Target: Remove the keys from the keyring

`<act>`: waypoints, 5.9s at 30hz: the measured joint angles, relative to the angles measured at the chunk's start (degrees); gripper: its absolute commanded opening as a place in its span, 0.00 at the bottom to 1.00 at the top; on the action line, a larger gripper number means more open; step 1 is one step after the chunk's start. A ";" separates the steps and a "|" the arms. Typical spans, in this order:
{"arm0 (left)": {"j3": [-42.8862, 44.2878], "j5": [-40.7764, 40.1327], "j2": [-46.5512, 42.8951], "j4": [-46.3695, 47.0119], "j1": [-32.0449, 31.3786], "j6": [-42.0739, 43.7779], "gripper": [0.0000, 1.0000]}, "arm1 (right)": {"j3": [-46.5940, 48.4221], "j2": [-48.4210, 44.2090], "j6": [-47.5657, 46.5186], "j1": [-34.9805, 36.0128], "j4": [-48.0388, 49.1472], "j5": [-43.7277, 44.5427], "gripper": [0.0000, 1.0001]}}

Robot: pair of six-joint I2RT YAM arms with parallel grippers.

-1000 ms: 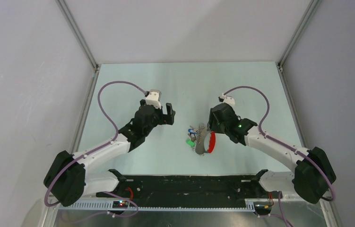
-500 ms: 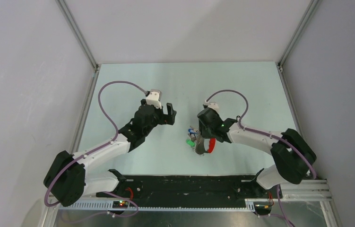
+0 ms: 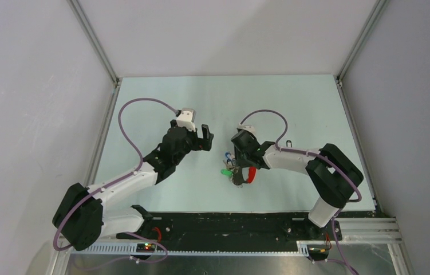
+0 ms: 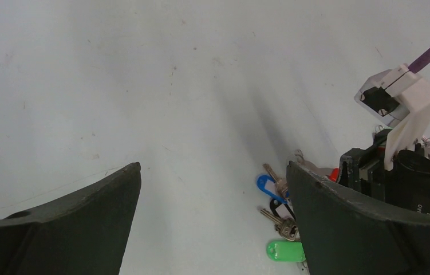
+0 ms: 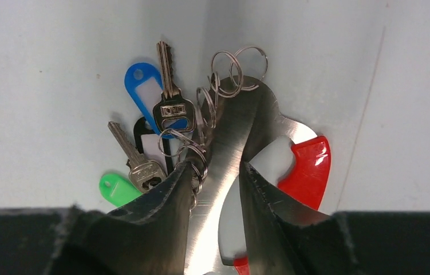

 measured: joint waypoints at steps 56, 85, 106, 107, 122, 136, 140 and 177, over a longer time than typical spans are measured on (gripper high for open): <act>-9.68 33.86 1.20 29.40 -4.57 4.81 0.79 | 5.62 -36.17 -10.14 -23.08 -1.49 -28.55 0.00; -5.77 26.36 6.27 39.93 -11.26 22.29 0.72 | 11.80 -33.14 -8.52 -23.08 3.43 -40.15 0.00; -3.96 27.34 11.17 39.91 -11.23 25.05 0.09 | 11.87 -31.06 -9.27 -23.08 5.86 -47.34 0.00; -3.96 27.34 11.17 39.91 -11.23 25.05 0.03 | 11.89 -31.06 -9.42 -23.06 5.70 -46.97 0.00; -2.10 20.28 3.76 23.56 -12.98 22.34 0.00 | 9.77 -31.12 -12.96 -23.17 1.09 -35.67 0.22; 32.70 10.80 3.37 -39.47 -14.60 33.35 0.00 | -6.23 -34.73 -11.96 -23.23 14.34 -39.89 0.60; 36.46 6.88 4.94 -48.02 -16.96 41.20 0.00 | -10.21 -38.69 -11.65 -23.21 21.22 -42.21 0.67; 30.60 2.71 -1.07 -40.41 -18.10 46.16 0.00 | -23.52 -45.22 -26.16 -14.25 46.01 -47.32 0.57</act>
